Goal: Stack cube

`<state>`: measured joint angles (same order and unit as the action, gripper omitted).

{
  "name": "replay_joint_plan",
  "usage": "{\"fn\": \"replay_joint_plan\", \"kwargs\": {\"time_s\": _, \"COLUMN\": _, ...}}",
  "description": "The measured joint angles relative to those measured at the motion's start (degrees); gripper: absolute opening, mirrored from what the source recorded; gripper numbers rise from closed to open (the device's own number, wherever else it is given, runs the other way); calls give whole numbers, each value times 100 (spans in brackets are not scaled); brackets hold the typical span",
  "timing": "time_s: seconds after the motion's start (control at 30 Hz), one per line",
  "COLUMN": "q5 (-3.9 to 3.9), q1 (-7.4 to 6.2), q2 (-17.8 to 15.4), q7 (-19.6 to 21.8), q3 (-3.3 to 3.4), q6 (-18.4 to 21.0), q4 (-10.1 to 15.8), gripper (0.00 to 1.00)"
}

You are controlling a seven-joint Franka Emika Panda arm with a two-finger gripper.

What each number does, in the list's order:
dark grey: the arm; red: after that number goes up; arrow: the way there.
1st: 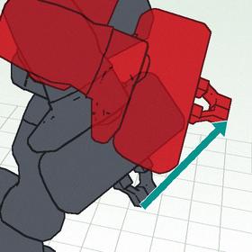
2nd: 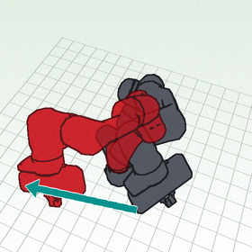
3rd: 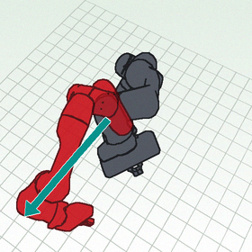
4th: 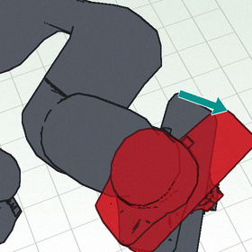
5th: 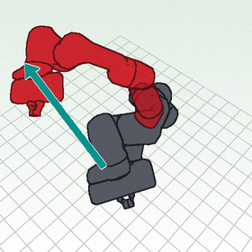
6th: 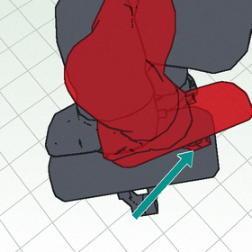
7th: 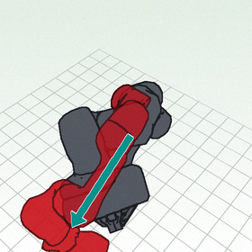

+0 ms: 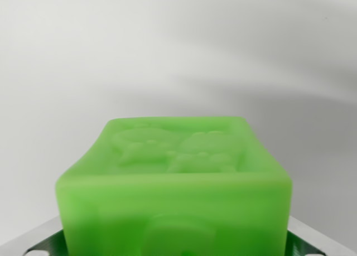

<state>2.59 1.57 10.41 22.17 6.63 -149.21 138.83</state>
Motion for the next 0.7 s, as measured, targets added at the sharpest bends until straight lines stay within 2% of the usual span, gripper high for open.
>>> {"fn": "replay_joint_plan", "kwargs": {"time_s": 0.7, "q5": -3, "q1": -448, "q2": 19, "q7": 847, "q3": -21, "q6": 57, "q4": -86, "gripper": 0}}
